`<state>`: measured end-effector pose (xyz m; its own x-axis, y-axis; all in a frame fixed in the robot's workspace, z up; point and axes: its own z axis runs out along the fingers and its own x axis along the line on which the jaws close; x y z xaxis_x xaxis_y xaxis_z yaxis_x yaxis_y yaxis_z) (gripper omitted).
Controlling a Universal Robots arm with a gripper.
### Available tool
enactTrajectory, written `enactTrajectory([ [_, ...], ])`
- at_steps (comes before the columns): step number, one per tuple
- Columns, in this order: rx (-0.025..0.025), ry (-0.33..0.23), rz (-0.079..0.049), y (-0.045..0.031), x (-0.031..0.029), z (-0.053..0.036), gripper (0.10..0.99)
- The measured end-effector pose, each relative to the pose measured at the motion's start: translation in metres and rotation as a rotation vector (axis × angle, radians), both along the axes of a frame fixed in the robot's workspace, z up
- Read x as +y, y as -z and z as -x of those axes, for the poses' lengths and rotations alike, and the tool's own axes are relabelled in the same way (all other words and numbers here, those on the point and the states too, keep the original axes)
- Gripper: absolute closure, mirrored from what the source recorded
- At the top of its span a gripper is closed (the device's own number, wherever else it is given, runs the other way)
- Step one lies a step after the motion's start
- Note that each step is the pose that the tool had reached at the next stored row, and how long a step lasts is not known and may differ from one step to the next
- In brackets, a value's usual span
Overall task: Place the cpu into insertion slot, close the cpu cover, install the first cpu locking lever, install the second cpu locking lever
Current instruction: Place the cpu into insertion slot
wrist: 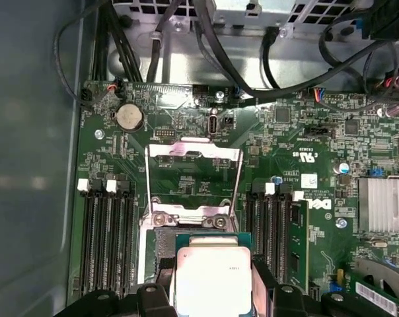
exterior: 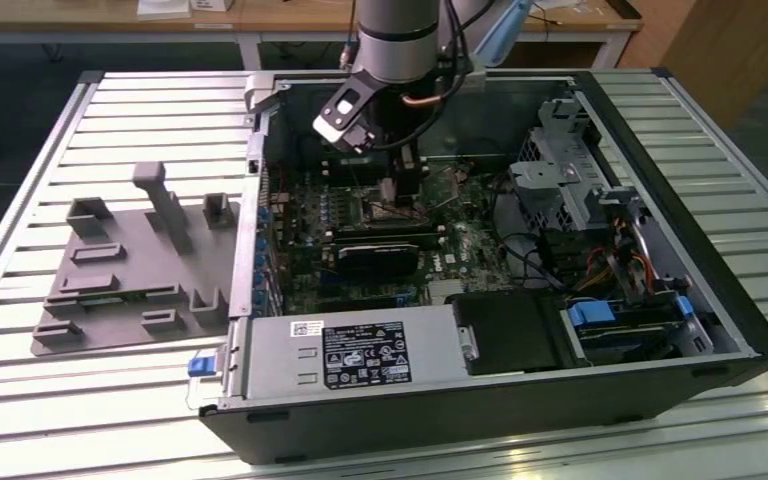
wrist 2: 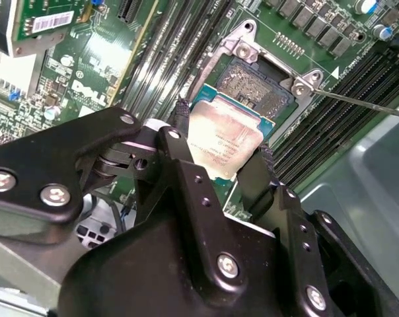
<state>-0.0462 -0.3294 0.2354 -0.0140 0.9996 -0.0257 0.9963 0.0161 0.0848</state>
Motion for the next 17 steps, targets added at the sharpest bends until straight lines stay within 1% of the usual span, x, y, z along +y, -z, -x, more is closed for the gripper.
enactTrajectory([
  [5, 0.0, 0.003, 0.0, 0.0049, 0.0019, 0.0004, 0.549],
  [11, -0.0001, 0.008, 0.0, 0.0125, 0.004, 0.0015, 0.549],
  [17, 0.0, 0.012, 0.0, 0.0174, 0.005, 0.0032, 0.549],
])
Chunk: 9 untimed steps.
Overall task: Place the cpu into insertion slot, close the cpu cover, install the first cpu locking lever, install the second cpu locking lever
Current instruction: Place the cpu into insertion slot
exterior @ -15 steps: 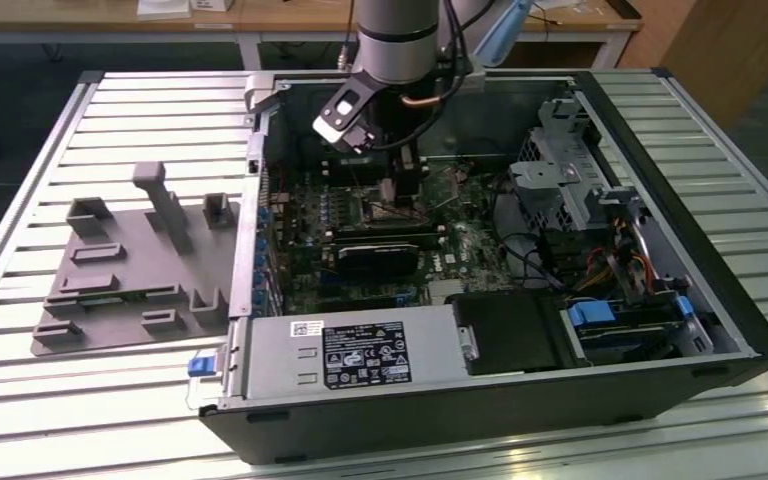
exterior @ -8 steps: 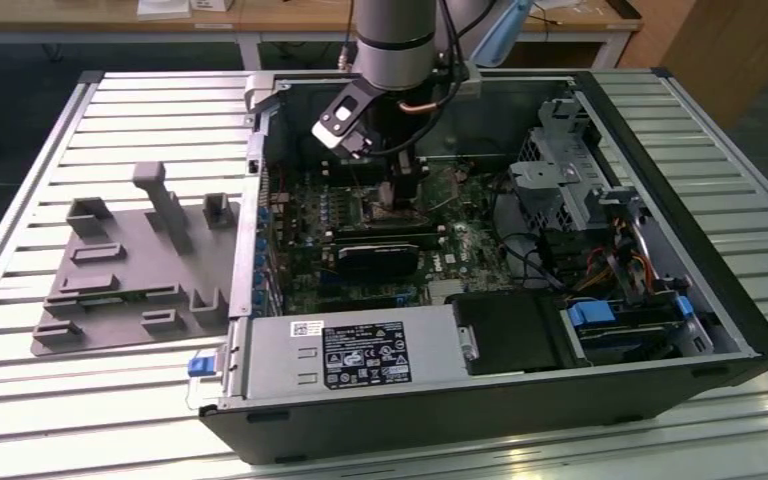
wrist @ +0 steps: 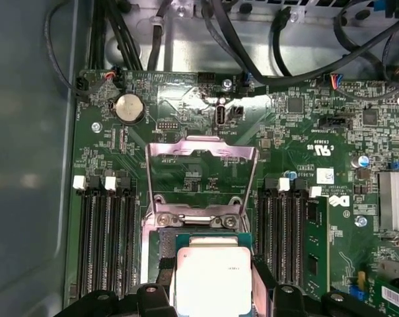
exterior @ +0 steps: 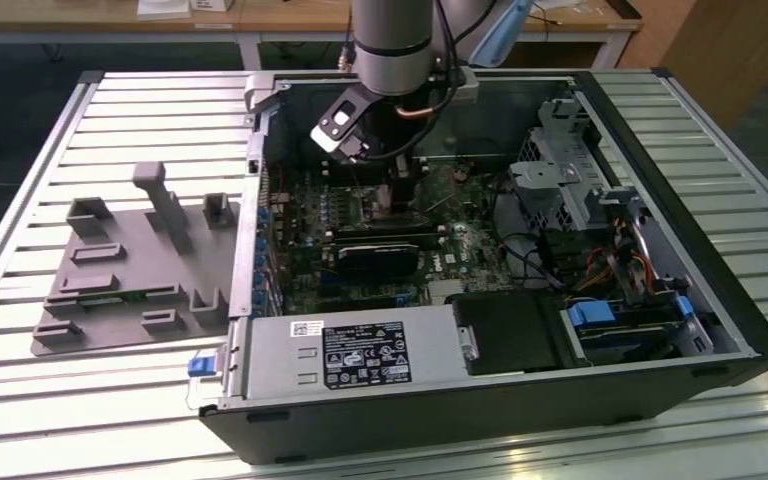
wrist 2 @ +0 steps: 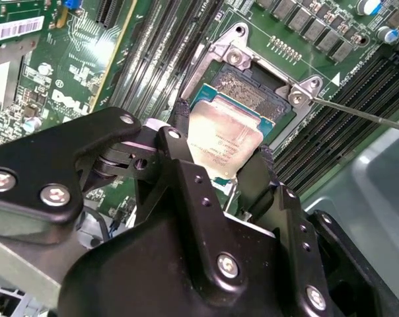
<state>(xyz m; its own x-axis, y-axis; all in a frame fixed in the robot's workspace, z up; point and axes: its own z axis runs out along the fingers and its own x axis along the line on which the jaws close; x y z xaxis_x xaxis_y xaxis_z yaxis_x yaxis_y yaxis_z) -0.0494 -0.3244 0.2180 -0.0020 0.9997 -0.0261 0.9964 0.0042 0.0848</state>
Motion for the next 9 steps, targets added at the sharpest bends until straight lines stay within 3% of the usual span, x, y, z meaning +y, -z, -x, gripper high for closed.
enactTrajectory([
  [9, 0.0, 0.01, 0.0, 0.0057, 0.0042, 0.0029, 0.549],
])
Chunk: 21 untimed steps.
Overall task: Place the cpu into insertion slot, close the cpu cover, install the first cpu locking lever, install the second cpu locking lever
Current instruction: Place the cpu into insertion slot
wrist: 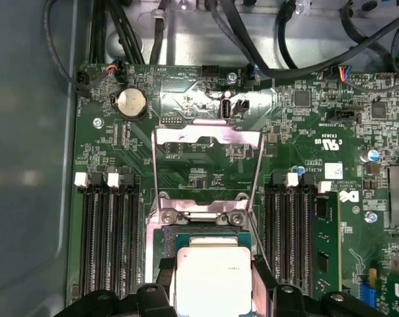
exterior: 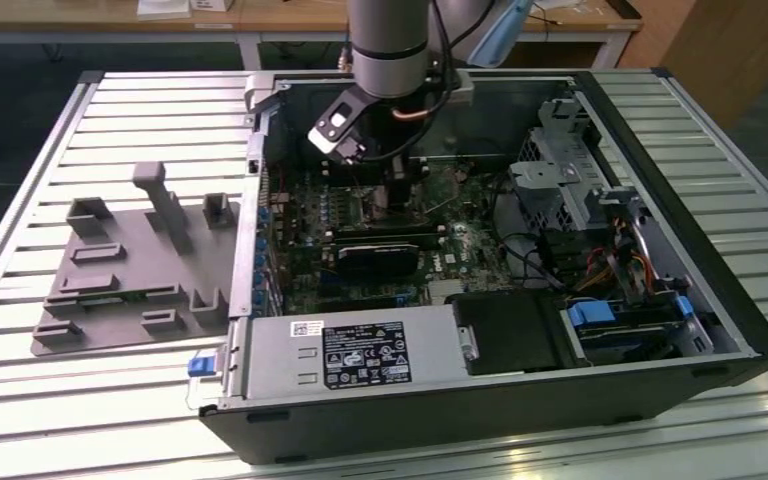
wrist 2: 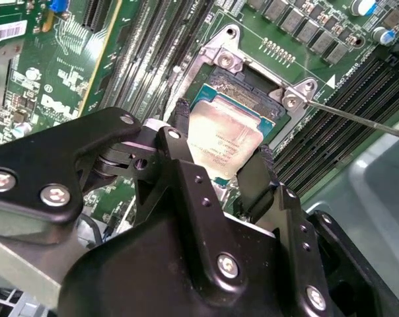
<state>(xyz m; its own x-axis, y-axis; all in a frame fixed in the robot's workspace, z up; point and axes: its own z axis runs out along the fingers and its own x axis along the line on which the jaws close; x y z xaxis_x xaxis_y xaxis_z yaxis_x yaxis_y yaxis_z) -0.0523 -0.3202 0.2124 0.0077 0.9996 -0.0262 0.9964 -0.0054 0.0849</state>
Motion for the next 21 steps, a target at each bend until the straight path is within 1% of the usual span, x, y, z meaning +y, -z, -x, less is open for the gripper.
enactTrajectory([
  [7, 0.0, 0.006, 0.0, 0.0068, 0.0008, 0.0016, 0.549],
  [12, 0.0, 0.009, 0.0, 0.0108, 0.003, 0.0018, 0.549],
  [16, 0.0, 0.01, 0.0, 0.0137, 0.0036, 0.0018, 0.549],
  [21, 0.0001, 0.01, 0.0, 0.0143, 0.0037, 0.0018, 0.549],
])
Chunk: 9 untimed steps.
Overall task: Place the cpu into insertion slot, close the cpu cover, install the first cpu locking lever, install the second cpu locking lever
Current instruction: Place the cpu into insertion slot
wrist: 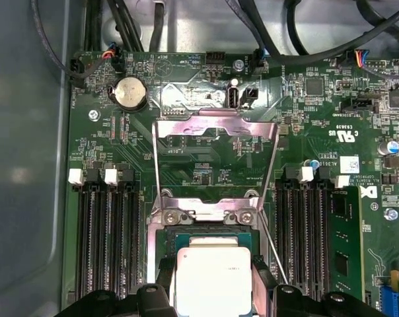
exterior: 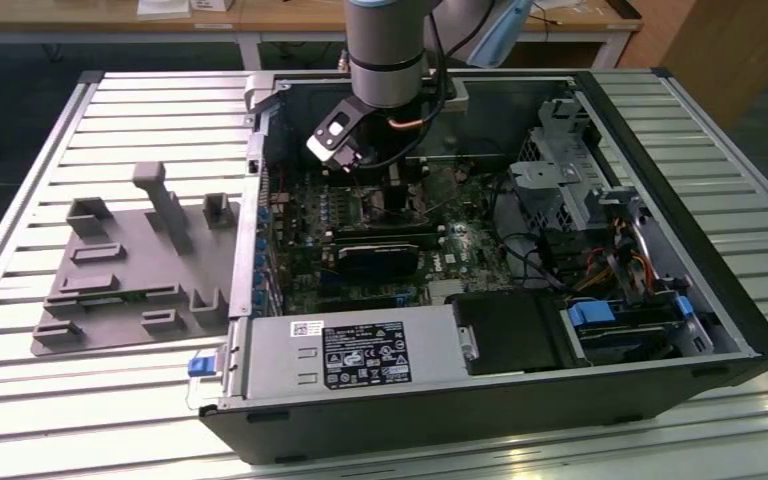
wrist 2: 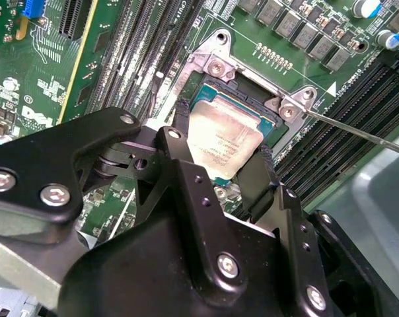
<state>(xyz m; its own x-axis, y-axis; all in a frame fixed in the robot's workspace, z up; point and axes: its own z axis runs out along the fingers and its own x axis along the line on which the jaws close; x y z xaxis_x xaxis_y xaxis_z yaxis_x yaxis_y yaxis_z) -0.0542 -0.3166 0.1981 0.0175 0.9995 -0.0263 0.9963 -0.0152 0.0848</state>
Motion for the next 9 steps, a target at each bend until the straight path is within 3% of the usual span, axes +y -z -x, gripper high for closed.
enactTrajectory([
  [9, -0.0001, 0.0, -0.002, 0.0024, 0.0002, 0.0, 0.549],
])
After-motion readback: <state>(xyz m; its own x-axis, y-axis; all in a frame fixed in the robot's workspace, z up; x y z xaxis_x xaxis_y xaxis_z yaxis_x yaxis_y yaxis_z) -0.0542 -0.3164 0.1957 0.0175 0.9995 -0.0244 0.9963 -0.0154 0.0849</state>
